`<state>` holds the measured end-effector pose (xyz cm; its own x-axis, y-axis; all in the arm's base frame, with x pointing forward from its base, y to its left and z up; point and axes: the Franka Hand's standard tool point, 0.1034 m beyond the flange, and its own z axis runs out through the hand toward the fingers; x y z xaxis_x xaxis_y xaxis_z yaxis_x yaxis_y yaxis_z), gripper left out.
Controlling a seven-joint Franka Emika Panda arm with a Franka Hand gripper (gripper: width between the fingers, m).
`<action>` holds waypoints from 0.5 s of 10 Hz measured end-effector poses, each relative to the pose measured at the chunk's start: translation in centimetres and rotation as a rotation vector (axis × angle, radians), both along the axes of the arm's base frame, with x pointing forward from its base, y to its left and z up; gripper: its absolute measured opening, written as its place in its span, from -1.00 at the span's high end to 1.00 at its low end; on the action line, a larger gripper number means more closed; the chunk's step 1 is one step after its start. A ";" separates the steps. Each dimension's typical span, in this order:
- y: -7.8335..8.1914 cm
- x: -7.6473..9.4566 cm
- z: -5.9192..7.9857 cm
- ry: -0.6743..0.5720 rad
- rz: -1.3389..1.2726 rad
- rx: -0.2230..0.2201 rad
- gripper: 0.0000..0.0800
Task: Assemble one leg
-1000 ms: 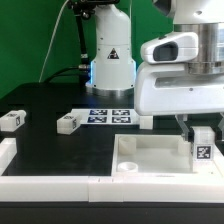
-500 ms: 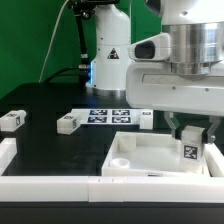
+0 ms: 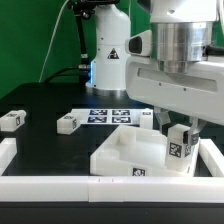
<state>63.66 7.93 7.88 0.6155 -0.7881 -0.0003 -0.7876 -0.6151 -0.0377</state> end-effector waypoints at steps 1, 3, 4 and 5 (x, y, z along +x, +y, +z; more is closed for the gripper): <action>0.0 0.0 0.0 0.000 0.000 0.000 -0.30; 0.0 0.0 0.0 0.000 -0.001 0.000 -0.60; 0.0 0.0 0.0 0.000 -0.001 0.000 -0.60; 0.0 0.0 0.0 0.000 -0.001 0.000 -0.60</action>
Offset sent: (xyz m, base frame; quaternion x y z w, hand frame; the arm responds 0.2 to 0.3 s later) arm 0.0000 0.0000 0.0000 0.0000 0.0000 0.0000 1.0000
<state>63.66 7.93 7.88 0.6149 -0.7886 -0.0007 -0.7880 -0.6145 -0.0379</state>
